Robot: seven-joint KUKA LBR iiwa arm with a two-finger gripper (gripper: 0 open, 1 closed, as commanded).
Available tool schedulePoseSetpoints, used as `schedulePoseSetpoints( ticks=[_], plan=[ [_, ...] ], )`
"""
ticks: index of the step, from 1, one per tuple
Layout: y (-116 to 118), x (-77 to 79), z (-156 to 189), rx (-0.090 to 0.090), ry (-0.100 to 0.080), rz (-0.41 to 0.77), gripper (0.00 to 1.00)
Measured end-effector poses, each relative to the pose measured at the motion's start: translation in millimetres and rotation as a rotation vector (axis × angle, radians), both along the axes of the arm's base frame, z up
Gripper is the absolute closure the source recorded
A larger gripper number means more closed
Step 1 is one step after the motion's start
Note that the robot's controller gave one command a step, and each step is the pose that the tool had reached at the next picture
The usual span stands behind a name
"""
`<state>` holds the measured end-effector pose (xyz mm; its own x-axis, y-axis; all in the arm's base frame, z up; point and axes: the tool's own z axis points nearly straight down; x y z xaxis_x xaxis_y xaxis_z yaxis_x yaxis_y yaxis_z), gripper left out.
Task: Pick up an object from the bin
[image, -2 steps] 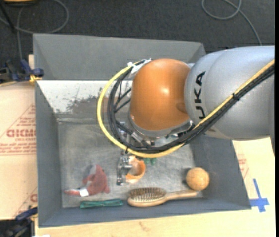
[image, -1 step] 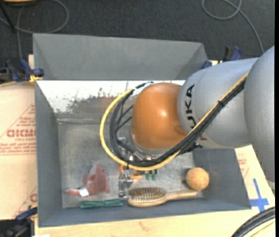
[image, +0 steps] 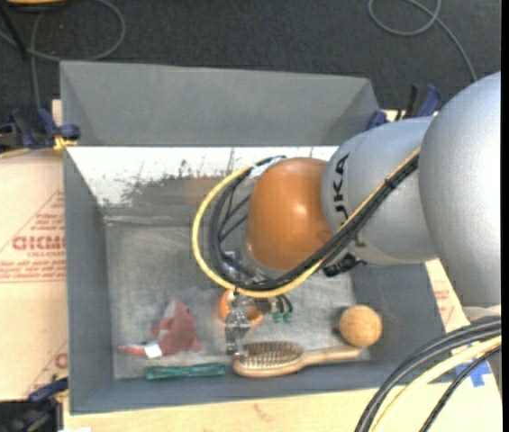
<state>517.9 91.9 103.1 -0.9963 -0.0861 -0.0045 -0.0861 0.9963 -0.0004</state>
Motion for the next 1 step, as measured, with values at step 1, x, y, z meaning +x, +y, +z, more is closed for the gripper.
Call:
schedulePoseSetpoints(
  ticks=[1],
  plan=[
    [45.1,-6.6,-17.2,-0.003,0.004,0.083,0.0]
  ],
)
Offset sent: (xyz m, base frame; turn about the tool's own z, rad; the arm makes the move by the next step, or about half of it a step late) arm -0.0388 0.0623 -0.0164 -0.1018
